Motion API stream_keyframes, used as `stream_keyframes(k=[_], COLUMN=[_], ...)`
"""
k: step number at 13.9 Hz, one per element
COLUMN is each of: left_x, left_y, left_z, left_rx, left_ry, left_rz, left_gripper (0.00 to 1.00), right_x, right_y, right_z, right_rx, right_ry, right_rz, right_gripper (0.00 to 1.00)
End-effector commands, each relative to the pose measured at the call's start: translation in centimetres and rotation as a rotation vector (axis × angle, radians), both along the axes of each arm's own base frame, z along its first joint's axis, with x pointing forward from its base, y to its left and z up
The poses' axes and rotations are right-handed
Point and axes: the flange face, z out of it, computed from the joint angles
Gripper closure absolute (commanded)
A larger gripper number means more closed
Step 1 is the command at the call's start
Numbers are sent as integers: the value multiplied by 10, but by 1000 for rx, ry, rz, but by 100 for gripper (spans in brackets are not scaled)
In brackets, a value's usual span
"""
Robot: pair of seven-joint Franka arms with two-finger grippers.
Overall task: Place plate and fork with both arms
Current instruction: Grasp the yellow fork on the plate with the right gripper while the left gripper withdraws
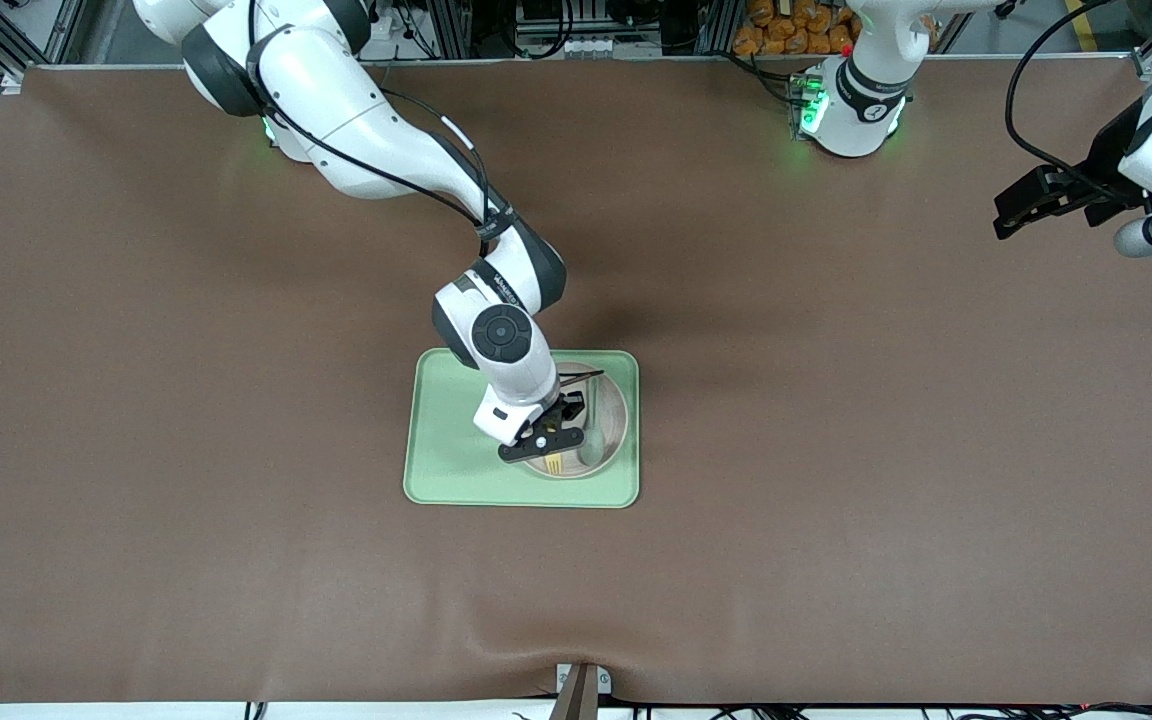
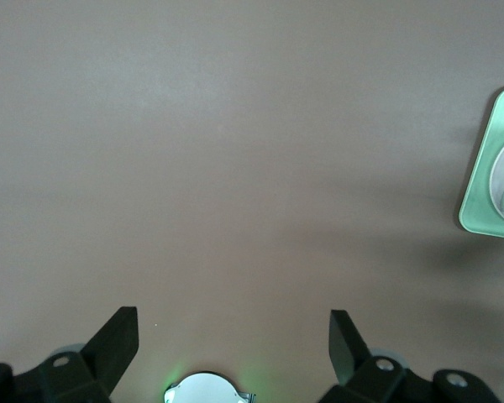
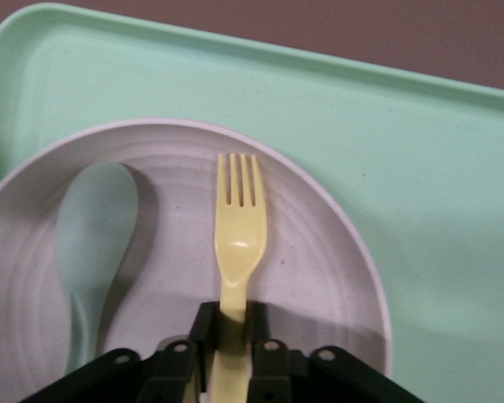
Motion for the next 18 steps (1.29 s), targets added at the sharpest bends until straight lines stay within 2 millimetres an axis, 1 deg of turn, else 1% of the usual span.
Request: stream_keyframes(k=[1, 4, 5, 7, 9, 12, 13, 15, 18], left_x=[-7, -8, -8, -9, -9, -9, -9, -9, -9], left_y=[1, 3, 3, 2, 2, 1, 1, 2, 1], left_z=[8, 10, 10, 10, 10, 9, 9, 9, 9], left_rx=[-10, -13, -13, -12, -12, -14, -14, -12, -12], left_ry=[2, -1, -1, -1, -1, 2, 2, 2, 2], left_rz=[-16, -13, -11, -14, -14, -16, -14, -14, -16], left_gripper=[0, 0, 0, 0, 0, 0, 0, 0, 0], right_x=[-3, -2, 0, 6, 6, 19, 21, 27, 50], right_y=[3, 2, 3, -3, -3, -15, -16, -26, -60], right_z=[-9, -5, 0, 15, 24, 39, 48, 56, 84], right_rx=[-10, -9, -4, 3, -18, -5, -1, 11, 34], right_ry=[-13, -12, -14, -5, 37, 76, 80, 115, 94], right_rz=[3, 1, -2, -17, -22, -61, -68, -98, -145], right_gripper=[100, 100, 100, 100, 100, 100, 100, 100, 100])
